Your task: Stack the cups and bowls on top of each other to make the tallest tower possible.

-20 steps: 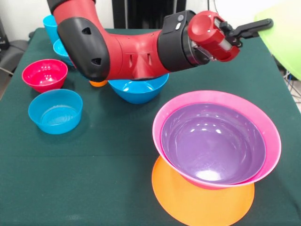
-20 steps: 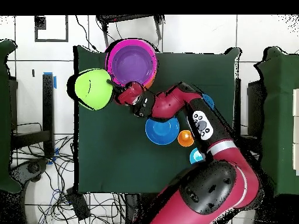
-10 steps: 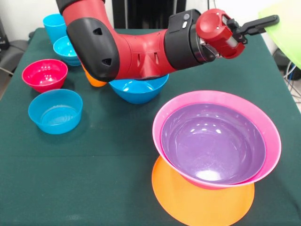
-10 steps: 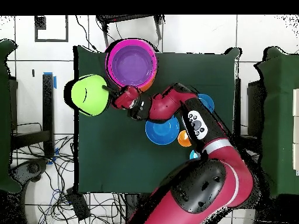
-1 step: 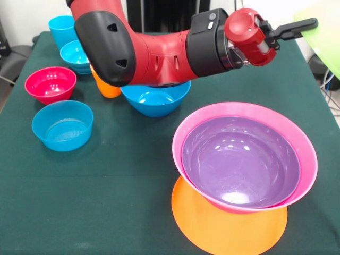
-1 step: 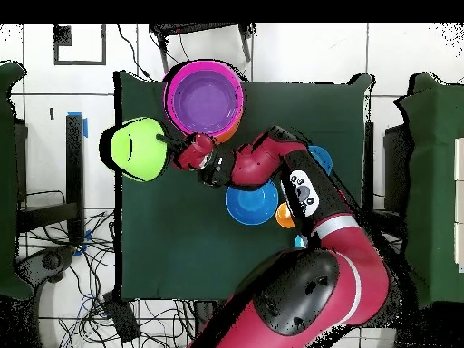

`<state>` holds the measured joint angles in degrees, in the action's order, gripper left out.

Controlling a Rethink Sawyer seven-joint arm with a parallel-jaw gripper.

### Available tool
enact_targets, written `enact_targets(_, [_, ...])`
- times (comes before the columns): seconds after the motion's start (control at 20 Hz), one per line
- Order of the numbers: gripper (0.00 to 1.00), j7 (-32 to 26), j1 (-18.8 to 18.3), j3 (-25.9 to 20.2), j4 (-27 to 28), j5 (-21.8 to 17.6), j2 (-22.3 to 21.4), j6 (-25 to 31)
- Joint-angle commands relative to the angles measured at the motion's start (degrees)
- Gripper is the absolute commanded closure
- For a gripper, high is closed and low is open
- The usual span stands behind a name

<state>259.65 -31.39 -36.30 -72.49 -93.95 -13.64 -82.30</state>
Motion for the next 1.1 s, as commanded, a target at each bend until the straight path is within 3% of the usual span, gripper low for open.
enact_targets(0.05, [1.0,21.4,2.0,4.3,4.3,-5.3,-1.1,0.1])
enact_targets(0.4, [1.0,21.5,2.8,5.8,6.3,-5.7,-0.1,-0.3])
enact_targets(1.1, [1.0,22.2,1.2,4.4,7.9,-6.0,1.8,1.3])
